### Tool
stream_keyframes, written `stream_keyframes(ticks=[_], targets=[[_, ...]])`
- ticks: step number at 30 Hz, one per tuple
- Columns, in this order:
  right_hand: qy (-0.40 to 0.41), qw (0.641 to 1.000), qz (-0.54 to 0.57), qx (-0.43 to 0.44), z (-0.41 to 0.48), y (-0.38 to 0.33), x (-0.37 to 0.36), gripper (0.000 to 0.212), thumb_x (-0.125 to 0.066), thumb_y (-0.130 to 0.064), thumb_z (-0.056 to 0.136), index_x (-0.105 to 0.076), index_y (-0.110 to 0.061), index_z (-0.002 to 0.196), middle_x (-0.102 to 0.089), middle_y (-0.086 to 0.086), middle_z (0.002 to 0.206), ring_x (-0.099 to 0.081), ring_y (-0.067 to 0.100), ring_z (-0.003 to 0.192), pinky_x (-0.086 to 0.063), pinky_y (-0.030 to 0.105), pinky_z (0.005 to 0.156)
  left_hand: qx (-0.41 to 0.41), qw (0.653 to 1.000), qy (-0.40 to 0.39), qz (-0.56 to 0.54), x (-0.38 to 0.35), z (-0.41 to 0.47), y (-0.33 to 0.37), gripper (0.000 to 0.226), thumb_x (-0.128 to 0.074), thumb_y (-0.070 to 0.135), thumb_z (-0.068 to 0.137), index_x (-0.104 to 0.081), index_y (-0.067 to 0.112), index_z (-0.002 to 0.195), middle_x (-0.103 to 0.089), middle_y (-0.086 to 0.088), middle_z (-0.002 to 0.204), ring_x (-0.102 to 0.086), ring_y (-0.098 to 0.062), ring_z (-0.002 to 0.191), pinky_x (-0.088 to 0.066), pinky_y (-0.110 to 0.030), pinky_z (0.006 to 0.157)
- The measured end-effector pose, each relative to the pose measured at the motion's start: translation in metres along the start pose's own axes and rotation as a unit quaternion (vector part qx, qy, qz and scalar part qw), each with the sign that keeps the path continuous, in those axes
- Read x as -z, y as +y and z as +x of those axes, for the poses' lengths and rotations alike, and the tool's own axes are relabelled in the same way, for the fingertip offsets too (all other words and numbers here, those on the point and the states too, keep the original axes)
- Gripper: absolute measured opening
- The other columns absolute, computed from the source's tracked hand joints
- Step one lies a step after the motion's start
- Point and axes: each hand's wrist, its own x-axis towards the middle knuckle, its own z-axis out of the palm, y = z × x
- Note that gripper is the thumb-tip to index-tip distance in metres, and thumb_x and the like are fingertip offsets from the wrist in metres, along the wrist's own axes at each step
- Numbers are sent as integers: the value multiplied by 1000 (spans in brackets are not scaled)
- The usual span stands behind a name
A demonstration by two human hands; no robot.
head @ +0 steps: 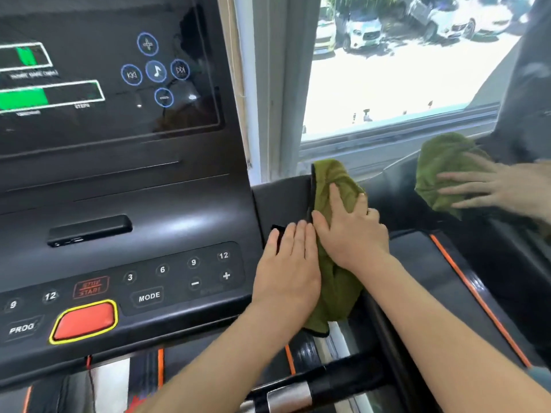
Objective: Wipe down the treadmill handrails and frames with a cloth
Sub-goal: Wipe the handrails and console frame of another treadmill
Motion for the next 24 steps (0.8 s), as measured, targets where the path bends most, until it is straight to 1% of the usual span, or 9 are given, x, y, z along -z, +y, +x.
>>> stream_keyframes(ticks=[3,5,7,9,11,16,18,22,24], targets=[[-6,1000,0,-1,41,-20,9,71,-17,-71,91,-3,-39,152,-20,23,155,-32,45,133,-32,55,103,38,998,36,36,7,21,-20,73,17,23,83,7,4,153,-2,-17,162,-2,-31,150,2,-50,118],[-1,1000,15,11,70,-31,12,66,-19,-70,90,-21,-39,149,-28,19,153,-33,43,133,-30,56,103,69,995,29,60,8,44,-38,59,-4,21,97,-10,4,154,-20,-20,158,-19,-33,146,-12,-49,117],[1,999,25,22,93,-43,16,61,-23,-63,90,-46,-34,138,-42,15,144,-39,39,127,-31,53,100,96,989,75,87,11,69,-50,52,-22,16,95,-49,6,138,-57,-16,130,-52,-30,122,-40,-40,96],[-17,999,36,20,107,-50,20,58,-27,-57,90,-58,-25,126,-54,12,133,-44,36,122,-34,50,97,94,982,131,98,26,79,-54,41,-34,11,85,-69,11,104,-64,-7,96,-59,-27,92,-40,-34,64],[-22,998,64,20,107,-47,20,57,-29,-55,92,-54,-21,130,-54,13,134,-44,36,122,-36,48,94,109,987,121,8,38,80,-48,26,-44,2,87,-63,5,105,-57,-12,102,-54,-30,98,-37,-35,60],[-35,987,153,-25,36,12,11,73,-26,-58,96,-6,-18,154,-48,25,137,-50,42,119,-40,47,94,67,995,57,-55,5,42,19,53,-37,17,90,-45,-4,138,-49,-27,138,-50,-43,118,-43,-47,97],[-82,986,139,-44,4,32,8,85,-26,-68,93,-3,-14,155,-48,23,139,-49,40,122,-39,46,97,85,992,33,-88,-3,32,32,61,-36,27,88,-45,-3,139,-44,-28,143,-50,-45,124,-43,-51,100],[-149,977,150,-41,11,36,16,103,-32,-80,83,-3,-10,154,-46,19,144,-47,36,128,-39,44,103,79,992,8,-98,3,47,12,67,-34,22,98,-2,5,154,6,-17,162,-5,-34,149,-10,-48,118],[-145,967,208,-31,37,25,18,104,-39,-79,82,-8,-10,154,-46,15,145,-47,35,129,-39,42,105,92,992,6,-86,9,68,-4,73,-39,22,96,3,10,155,12,-12,162,2,-31,149,-6,-48,119]])
